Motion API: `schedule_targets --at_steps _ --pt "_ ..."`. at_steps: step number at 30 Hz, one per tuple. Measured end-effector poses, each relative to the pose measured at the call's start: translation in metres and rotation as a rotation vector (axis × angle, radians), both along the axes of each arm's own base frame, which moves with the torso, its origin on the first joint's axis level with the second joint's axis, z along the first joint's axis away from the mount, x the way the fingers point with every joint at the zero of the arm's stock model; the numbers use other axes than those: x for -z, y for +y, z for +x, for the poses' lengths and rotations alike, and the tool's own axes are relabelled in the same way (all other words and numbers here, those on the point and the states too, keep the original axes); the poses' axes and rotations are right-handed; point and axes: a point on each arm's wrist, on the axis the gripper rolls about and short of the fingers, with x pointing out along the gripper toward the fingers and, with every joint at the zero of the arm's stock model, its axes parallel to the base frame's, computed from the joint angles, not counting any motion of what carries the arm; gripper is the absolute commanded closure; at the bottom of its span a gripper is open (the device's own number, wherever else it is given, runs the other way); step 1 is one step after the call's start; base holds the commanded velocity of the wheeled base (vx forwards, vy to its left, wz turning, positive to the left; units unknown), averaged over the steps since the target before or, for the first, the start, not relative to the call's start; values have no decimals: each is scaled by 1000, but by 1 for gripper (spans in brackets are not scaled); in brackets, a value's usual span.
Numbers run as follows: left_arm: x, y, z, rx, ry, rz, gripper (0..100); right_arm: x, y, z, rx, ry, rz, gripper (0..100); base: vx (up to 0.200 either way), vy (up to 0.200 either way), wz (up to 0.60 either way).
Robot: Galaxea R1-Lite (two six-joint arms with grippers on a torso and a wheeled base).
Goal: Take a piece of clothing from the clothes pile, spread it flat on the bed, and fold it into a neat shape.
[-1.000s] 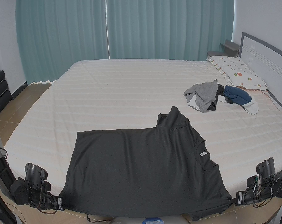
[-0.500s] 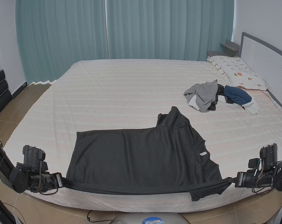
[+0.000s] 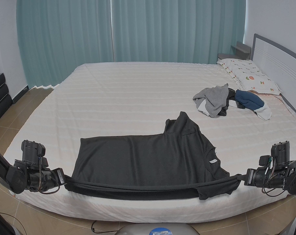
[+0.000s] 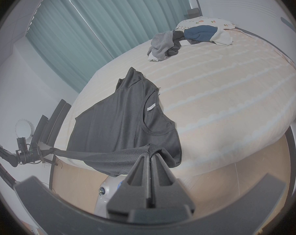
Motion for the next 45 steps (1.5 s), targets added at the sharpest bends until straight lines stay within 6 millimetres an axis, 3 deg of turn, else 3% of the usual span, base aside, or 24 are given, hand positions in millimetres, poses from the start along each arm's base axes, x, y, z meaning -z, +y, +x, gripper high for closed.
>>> schedule_targets --at_steps 31,32,34,35,45 --pt "41 -1 79 -47 113 -32 100 28 8 78 6 12 -4 100 0 0 0" --pt "41 -2 82 -51 120 -36 0 30 8 81 6 13 -3 100 0 0 0" --pt "43 -2 87 -58 127 -43 0 33 9 86 5 12 -2 100 0 0 0" --pt "43 -2 89 -60 128 -45 0 34 9 89 5 12 -1 0 0 0 0" --pt "54 -4 96 -64 152 -50 0 42 12 103 32 20 39 0 0 0 0"
